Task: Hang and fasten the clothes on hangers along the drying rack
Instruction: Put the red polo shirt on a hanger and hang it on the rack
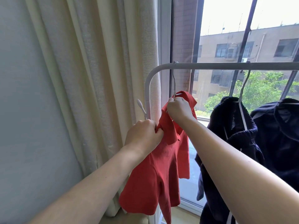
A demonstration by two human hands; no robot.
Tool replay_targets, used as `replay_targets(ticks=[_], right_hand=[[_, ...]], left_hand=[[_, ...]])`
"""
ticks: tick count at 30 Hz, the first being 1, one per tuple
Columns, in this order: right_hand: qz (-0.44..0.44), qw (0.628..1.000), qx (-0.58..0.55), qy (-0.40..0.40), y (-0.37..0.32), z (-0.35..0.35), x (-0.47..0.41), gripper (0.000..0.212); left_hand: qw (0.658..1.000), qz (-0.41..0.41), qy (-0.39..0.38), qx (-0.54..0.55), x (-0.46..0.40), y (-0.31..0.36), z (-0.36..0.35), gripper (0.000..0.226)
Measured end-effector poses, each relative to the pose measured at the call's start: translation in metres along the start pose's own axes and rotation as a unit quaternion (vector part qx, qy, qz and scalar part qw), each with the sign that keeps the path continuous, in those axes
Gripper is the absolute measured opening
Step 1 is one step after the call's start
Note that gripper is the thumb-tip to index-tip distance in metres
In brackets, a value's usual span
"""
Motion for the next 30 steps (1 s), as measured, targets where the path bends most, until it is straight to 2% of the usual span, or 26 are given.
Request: replay_targets(ticks=[3,7,11,15,20,24,27,30], right_hand=[[0.000,1.000,-0.007,0.010,-0.001,0.001,0.000,0.047],[-0.018,1.000,-0.014,0.009,-0.003,0.002,0.001,0.038],[-0.039,0.999,-0.028,0.013,-0.001,0.002,0.003,0.043],[-0.035,0.999,-0.024,0.006,0.000,-0.002,0.004,0.039],[-0.033,0.999,-0.003,-0.017,-0.002,-0.006,0.003,0.051],[-0.049,0.999,-0.002,-0.014,-0.002,-0.004,0.003,0.035],[-0.039,0.999,-0.011,-0.014,-0.004,-0.007,0.002,0.053],[-0.041,0.999,-0.012,-0.012,-0.003,-0.008,0.000,0.055]], left_hand=[[1.000,0.002,0.005,0.000,0.000,0.002,-0.001,0.035],[1.000,0.001,0.015,0.001,-0.002,0.002,-0.002,0.033],[1.000,0.000,0.016,-0.005,-0.003,0.002,-0.001,0.033],[1.000,0.002,0.008,-0.012,-0.002,0.004,0.000,0.032],[1.000,0.006,0.003,-0.013,-0.003,0.005,0.001,0.031],[1.000,0.009,0.001,-0.007,-0.003,0.005,0.003,0.032],[1.000,0.011,-0.002,-0.007,-0.002,0.005,0.003,0.031],[1.000,0.010,-0.005,-0.011,-0.003,0.005,0.003,0.031]])
Point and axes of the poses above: each hand's wrist, its own x-axis away from the middle knuckle, its own z-axis out of the back of the hand, y = z × x, the point moved 2 cm from there along -x, towards the middle knuckle, and after that the axes turned 15 degrees about x, right-handed, at the moved point
